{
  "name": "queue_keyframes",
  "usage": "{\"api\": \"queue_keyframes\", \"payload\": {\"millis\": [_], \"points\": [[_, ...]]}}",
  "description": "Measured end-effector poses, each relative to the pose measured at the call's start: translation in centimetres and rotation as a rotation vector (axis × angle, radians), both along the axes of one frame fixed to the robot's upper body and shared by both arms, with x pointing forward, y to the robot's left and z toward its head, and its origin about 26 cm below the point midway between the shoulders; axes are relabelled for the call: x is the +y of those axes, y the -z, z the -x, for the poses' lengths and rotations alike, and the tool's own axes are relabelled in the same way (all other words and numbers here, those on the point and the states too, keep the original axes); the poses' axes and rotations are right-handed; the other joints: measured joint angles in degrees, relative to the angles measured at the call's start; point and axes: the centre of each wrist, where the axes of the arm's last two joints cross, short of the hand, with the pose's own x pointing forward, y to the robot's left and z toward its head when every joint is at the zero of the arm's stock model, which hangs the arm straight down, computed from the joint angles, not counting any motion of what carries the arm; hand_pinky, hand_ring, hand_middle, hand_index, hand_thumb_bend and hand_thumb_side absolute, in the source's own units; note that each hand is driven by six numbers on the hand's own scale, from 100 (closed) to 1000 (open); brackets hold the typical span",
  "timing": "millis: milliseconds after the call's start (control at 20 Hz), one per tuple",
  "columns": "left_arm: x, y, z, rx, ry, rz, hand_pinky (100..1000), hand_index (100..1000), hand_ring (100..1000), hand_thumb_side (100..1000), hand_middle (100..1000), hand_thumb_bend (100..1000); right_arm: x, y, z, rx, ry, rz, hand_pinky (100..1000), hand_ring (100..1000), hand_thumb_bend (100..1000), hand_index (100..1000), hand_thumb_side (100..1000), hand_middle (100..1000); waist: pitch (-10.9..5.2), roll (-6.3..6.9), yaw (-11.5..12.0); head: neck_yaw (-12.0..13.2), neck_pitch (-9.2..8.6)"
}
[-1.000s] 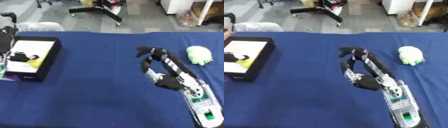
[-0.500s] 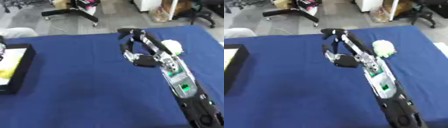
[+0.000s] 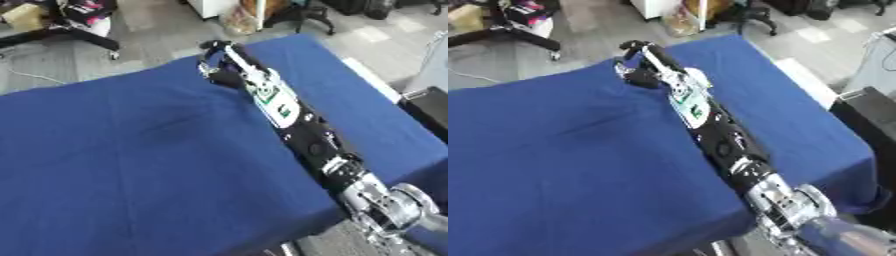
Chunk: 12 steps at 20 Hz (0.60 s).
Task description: Pick up the objects with one hand, pass them to the other hand, and then place them into the box on the other side of the table.
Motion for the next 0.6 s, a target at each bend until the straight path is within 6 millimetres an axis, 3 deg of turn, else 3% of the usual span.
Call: {"api": "queue_keyframes", "payload": {"millis": [300, 600], "points": [[-0.2, 0.8, 0.2, 0.034, 0.028, 0.006, 732, 821, 597, 824, 667, 150, -3.6, 1.4, -0.5, 0.07, 0.153, 0.078, 675, 426, 100, 895, 644, 743, 0.0, -0.63, 0.1, -1.4, 0.52], [0.1, 1.7, 0.2, 0.065, 0.025, -0.011, 731, 824, 596, 834, 667, 150, -6.0, 1.7, -0.2, 0.159, 0.156, 0.263, 731, 572, 100, 930, 556, 826, -0.02, -1.08, 0.1, -1.6, 0.98]]}}
